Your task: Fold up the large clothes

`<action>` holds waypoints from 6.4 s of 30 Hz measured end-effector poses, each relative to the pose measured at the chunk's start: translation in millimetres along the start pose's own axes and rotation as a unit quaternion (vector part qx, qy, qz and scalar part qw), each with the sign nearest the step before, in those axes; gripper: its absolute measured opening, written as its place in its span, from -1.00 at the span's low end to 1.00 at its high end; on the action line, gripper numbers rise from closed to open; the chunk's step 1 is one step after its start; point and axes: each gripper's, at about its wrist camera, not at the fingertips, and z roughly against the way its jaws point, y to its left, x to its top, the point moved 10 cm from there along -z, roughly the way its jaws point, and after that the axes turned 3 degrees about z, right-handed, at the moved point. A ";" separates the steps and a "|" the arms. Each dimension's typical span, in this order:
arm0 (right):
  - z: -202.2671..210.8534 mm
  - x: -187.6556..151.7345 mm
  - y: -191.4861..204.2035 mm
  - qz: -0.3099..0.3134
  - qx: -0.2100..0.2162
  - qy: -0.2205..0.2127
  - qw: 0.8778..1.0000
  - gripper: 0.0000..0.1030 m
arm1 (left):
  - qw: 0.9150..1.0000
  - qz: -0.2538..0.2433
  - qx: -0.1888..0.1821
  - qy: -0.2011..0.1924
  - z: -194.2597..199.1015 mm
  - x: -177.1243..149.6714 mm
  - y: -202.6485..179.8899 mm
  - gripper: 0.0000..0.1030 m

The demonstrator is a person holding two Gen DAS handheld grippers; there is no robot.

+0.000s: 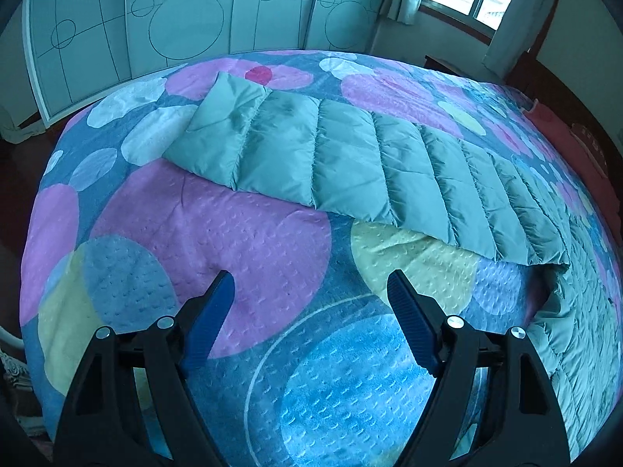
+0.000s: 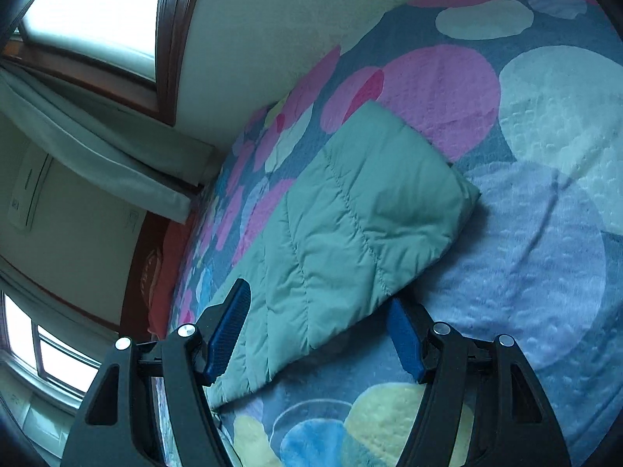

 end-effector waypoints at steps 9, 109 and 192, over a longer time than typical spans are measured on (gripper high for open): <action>-3.1 38.8 -27.5 -0.011 -0.021 -0.016 1.000 -0.57 | 1.000 -0.011 -0.001 -0.020 -6.8 6.5 1.5 0.72; -44.5 -511.5 298.4 0.532 0.207 0.446 0.689 -0.20 | 0.996 -0.070 0.058 -0.017 -33.1 7.9 1.3 0.96; -125.0 -279.0 207.0 0.563 0.020 0.223 0.795 0.01 | 0.998 0.021 -0.057 -0.025 -16.5 18.5 22.1 0.96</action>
